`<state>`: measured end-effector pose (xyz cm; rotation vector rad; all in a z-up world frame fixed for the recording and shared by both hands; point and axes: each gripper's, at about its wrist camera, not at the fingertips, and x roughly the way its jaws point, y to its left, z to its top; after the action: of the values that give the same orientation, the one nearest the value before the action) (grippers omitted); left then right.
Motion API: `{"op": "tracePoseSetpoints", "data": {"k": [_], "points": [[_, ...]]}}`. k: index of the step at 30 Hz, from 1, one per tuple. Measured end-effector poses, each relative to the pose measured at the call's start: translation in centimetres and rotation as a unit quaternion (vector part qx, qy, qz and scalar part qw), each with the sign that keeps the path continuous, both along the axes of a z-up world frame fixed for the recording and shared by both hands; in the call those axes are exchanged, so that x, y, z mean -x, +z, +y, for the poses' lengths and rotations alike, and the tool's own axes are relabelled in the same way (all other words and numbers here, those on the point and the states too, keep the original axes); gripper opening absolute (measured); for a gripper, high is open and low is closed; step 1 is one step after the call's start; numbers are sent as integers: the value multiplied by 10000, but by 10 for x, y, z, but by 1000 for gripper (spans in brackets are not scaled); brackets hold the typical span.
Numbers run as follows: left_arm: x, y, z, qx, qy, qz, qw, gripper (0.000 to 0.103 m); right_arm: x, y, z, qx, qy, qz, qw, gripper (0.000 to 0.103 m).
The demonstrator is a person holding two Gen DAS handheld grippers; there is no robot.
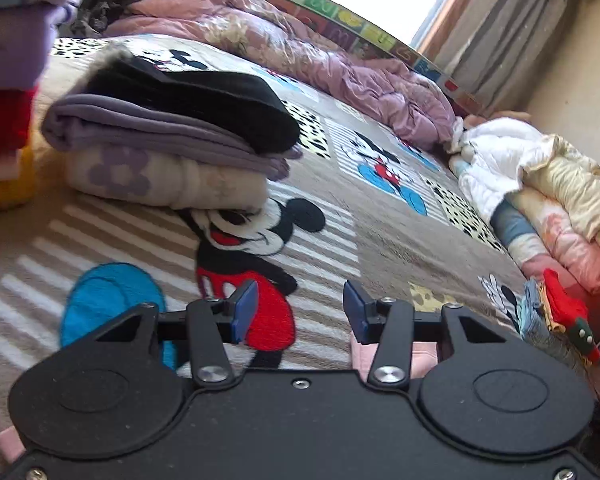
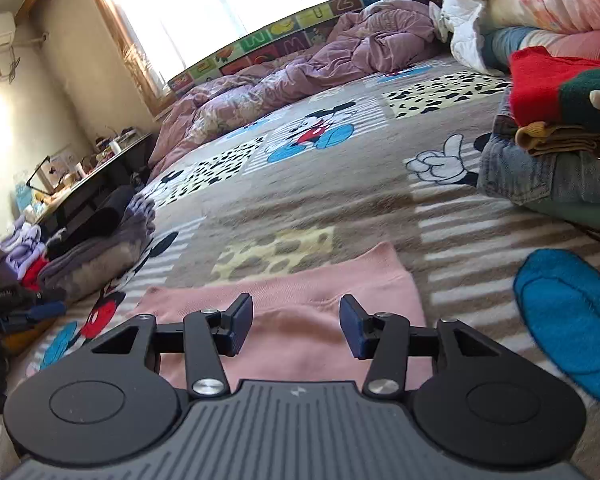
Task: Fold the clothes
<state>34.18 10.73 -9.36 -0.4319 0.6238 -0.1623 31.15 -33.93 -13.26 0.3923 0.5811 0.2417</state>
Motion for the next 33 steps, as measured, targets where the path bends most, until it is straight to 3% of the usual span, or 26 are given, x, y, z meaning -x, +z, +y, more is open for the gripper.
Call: {"op": "tracePoseSetpoints", "data": {"k": [8,16,19,24,30,31,33], "points": [[73,11,64,387,1218,-73,9918,49,49,16,78,162,949,-291,9949,49],[122,-5,105,382,1577,261,9864,50,119,2,170,768,2107,-160,9744,48],[132,-16,114,484,1522,433,9862,50,137,-3,181,889,2146,-77,9726,48],[139,-45,123,949,1343,729,9837,50,148,-10,173,786,1816,45,9802,48],[131,-59,113,700,1101,430,9905,48,149,-20,169,859,1538,45,9844,48],[129,-60,110,707,1023,378,9915,46,151,-20,170,917,1517,20,9842,48],[125,-62,104,674,908,296,9931,33,154,-22,173,1047,1495,-55,9832,48]]}}
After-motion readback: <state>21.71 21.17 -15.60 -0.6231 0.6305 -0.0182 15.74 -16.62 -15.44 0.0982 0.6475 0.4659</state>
